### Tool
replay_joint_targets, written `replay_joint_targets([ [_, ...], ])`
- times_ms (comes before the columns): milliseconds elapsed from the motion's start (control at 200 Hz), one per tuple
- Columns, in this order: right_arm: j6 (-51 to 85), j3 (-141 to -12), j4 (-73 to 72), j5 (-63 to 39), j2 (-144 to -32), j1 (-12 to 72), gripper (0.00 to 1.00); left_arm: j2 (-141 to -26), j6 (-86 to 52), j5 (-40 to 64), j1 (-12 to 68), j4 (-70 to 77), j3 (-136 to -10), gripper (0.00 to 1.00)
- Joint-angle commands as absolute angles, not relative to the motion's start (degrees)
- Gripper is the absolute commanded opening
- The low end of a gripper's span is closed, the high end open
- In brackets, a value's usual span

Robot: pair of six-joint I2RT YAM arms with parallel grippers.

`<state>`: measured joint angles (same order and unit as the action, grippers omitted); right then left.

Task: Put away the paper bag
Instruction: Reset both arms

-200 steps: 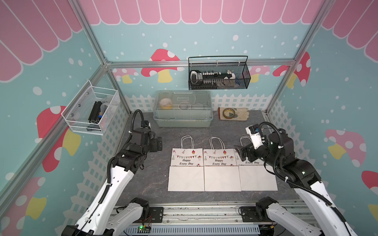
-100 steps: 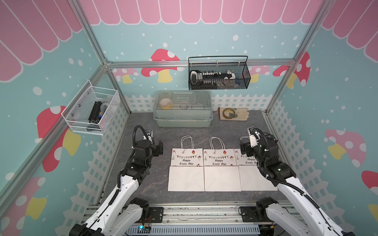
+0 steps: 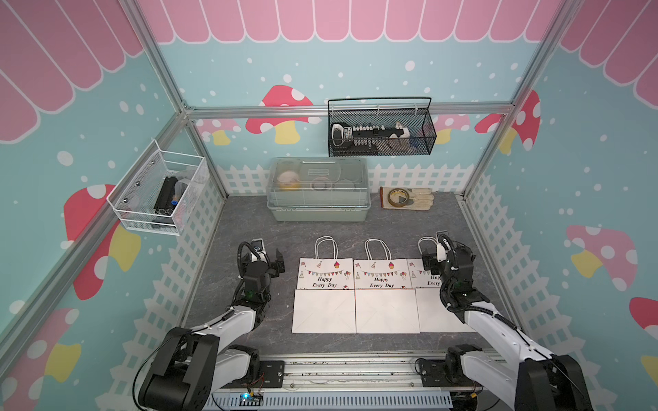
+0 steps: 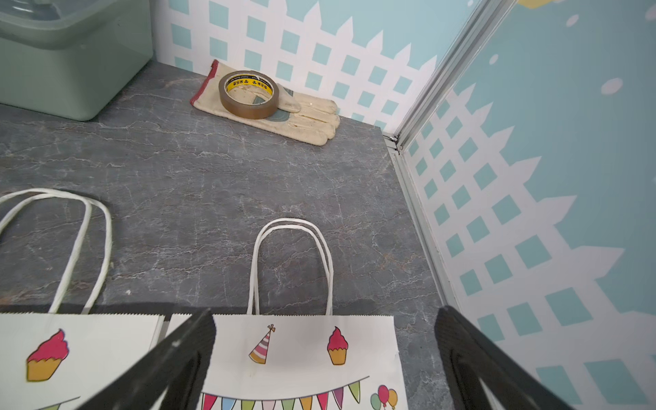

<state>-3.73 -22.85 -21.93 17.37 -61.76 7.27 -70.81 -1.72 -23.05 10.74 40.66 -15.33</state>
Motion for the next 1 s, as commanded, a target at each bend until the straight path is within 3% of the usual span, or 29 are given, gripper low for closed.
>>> replay_joint_targets([
  [0, -1.25, -20.42, -34.13, 17.26, -66.06, 6.72, 0.99, -76.06, 0.61, -25.20, 10.25, 55.71, -14.11, 0.99],
  [215, -1.02, -15.75, -47.85, 16.29, -73.46, 6.66, 0.99, -91.86, 3.52, -23.28, 9.68, 76.04, -12.86, 0.99],
  [310, -1.71, -14.55, -54.25, 17.42, -76.47, 6.33, 0.99, -87.81, 2.04, -21.46, 9.44, 66.61, -14.23, 0.99],
  [465, -3.09, -13.41, -71.18, 15.87, -89.39, 6.17, 0.99, -88.63, 2.17, -20.91, 9.14, 67.50, -14.47, 0.99],
  [535, -1.33, -14.78, -61.46, 16.30, -85.63, 5.98, 0.99, -88.37, 1.53, -18.75, 7.74, 63.86, -16.35, 0.99],
  [835, -1.49, -16.04, -60.82, 15.59, -86.85, 5.54, 0.99, -87.84, 0.35, -15.24, 6.09, 56.69, -19.22, 0.99],
  [996, -2.16, -17.69, -56.83, 9.35, -86.45, 4.31, 0.99, -87.71, 0.87, -14.05, 6.06, 56.55, -19.16, 0.99],
])
